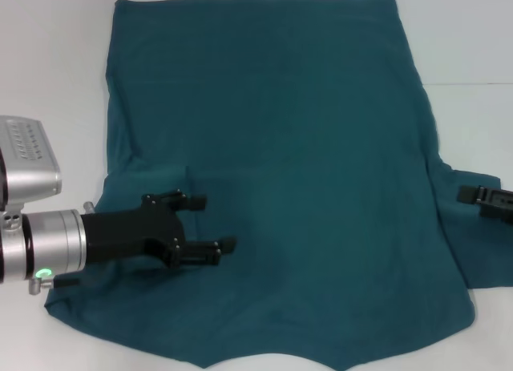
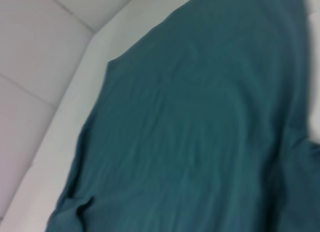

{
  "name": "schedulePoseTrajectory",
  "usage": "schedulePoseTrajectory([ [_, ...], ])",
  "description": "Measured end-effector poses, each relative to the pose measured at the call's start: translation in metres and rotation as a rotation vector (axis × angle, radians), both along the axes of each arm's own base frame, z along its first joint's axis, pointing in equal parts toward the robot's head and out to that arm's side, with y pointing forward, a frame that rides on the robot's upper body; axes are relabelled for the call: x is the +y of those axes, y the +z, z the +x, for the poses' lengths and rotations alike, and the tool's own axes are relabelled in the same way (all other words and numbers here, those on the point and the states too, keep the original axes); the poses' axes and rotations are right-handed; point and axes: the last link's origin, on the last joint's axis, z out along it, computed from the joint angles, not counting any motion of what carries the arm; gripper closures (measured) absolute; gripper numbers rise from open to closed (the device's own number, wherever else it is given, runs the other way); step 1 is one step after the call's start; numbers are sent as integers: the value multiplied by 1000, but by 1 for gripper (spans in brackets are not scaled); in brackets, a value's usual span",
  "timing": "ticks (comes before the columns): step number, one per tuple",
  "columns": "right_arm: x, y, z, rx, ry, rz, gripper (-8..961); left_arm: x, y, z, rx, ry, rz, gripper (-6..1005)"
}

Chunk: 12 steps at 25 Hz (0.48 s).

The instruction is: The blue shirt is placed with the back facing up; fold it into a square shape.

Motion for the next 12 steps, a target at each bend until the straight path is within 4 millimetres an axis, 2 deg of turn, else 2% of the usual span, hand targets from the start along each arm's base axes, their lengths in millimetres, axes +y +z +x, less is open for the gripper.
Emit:
schedulePoseTrajectory([
  [12,-2,13,22,-72,-116,39,100,4,5,5,13,-28,2,63],
])
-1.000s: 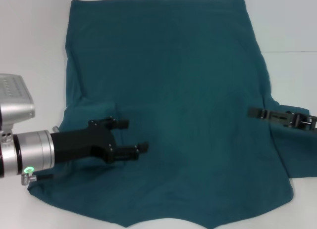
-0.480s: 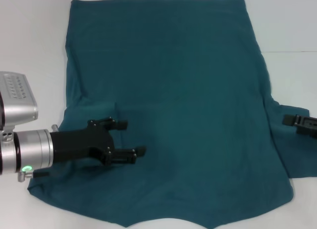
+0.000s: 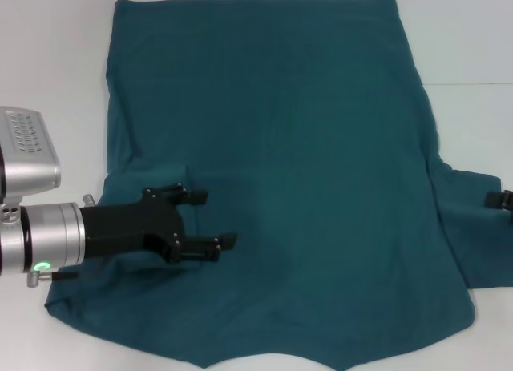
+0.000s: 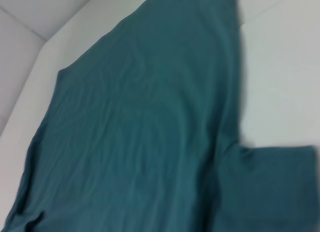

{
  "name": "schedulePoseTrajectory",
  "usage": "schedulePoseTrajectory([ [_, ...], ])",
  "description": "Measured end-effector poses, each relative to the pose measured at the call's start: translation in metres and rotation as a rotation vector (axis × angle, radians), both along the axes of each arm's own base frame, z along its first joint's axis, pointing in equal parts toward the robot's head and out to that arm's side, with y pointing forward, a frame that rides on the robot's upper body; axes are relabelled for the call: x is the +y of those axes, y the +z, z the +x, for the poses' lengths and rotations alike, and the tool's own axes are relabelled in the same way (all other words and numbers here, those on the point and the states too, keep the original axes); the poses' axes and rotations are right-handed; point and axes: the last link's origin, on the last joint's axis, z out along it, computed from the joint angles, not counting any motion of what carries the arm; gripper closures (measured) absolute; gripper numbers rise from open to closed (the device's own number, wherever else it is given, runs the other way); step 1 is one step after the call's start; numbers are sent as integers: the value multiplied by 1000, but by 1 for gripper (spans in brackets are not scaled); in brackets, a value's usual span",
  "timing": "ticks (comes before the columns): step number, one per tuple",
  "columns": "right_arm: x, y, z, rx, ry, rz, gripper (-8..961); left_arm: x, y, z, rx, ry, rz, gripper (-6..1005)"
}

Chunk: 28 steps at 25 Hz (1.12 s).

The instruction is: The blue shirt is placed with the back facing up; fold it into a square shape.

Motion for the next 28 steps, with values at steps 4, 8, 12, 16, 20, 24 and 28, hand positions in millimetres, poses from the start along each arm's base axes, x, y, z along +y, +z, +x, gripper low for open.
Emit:
schedulePoseTrajectory([
  [4,-3,8,6,-4,-21,27,103,-1,-1,0,-3,3,-3,63],
  [8,-5,8,8,-5,-27,30,106,-1,-1,0,-5,6,-5,62],
  [12,-6,3,11,-11,-40,35,109,-1,-1,0,-6,5,-5,62],
  [16,-6,-2,14,-22,-57,39,112,-1,-2,0,-7,10,-6,62],
  [20,-6,-6,14,-26,-54,42,115,0,-1,0,-6,15,-4,63],
  [24,-5,-11,10,-20,-42,39,118,0,-1,0,-5,15,-2,63],
  [28,-4,-15,7,8,-39,51,121,1,-1,0,-4,14,0,62],
])
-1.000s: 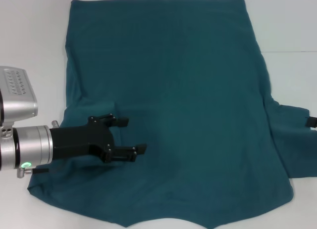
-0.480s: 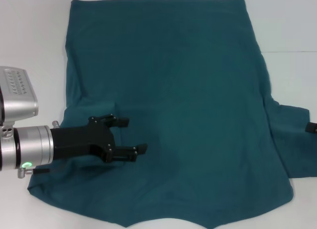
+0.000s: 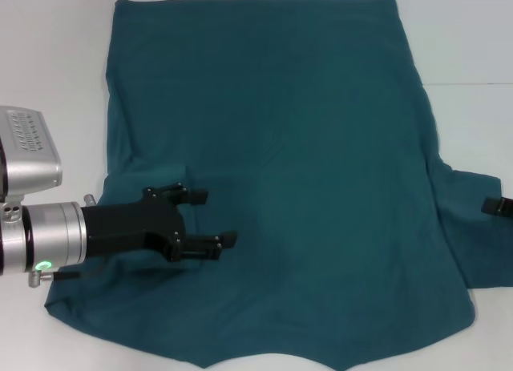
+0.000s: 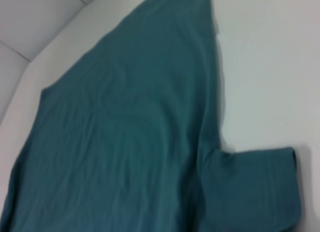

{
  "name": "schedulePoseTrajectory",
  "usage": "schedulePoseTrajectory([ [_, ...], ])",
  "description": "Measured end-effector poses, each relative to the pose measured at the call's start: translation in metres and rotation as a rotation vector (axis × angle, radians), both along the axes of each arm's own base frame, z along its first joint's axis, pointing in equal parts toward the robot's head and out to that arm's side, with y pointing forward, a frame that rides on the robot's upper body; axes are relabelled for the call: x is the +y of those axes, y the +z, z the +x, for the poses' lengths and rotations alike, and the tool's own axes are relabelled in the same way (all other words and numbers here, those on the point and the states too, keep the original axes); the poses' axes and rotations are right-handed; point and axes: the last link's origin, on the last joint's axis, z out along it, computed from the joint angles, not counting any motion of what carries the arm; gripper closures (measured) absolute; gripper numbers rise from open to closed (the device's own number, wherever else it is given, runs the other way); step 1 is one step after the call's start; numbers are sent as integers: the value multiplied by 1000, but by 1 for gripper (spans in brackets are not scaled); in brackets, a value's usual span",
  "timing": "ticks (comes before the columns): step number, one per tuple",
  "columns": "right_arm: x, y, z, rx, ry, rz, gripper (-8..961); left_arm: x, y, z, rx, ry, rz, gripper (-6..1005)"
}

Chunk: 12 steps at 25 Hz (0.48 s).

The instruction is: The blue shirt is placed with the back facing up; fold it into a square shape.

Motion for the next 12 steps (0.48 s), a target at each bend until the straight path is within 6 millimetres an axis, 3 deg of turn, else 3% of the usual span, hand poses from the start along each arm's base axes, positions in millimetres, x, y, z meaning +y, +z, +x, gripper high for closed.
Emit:
schedulePoseTrajectory([
  [2,0,-1,-1,10,1,15,123,0,0,0,0,0,1,62],
  [8,0,-3,-1,47,-2,65,324,0,0,0,1,2,1,63],
  [12,-4,-7,0,78,-1,84,521,0,0,-1,1,3,2,62],
])
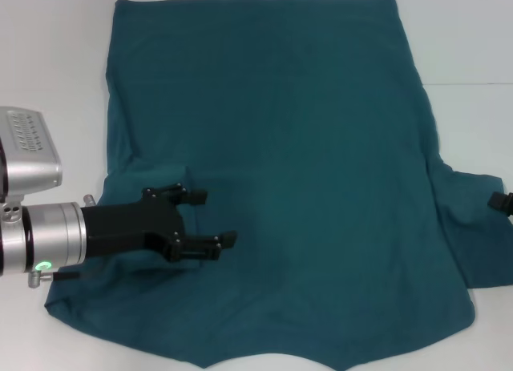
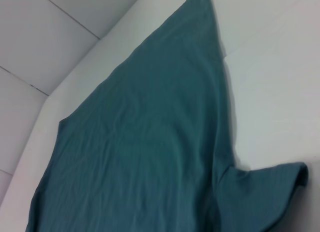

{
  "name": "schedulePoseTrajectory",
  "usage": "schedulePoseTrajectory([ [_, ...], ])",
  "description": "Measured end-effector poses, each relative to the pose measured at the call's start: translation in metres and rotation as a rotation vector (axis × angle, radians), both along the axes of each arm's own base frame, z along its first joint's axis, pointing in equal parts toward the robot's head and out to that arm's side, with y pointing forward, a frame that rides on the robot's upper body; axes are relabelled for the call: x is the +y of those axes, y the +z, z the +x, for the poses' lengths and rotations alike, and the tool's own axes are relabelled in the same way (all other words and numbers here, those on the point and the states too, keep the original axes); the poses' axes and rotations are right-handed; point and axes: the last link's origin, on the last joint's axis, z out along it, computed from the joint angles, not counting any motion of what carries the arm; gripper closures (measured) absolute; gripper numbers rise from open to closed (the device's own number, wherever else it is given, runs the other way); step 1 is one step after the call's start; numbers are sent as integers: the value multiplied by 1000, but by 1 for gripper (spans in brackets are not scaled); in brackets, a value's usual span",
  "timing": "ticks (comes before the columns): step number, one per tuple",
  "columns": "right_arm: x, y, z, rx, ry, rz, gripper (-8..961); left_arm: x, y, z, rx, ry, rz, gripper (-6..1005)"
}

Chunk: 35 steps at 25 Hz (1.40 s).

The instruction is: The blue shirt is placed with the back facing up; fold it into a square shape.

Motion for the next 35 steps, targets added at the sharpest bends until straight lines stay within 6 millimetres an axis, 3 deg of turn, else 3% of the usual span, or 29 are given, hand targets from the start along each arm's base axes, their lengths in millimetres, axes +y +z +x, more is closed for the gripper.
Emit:
schedulePoseTrajectory([
  [6,-1,-3,1,9,3,12,806,0,0,-1,1,2,1,62],
  [12,-2,-1,5,11,1,68,953,-1,1,-1,1,3,1,63],
  [26,22,15,4,-47,-3,193,948,-2,1,-4,-2,12,3,62],
  [35,40,13,-7,-93,36,202,944,-2,1,-4,-4,15,5,62],
])
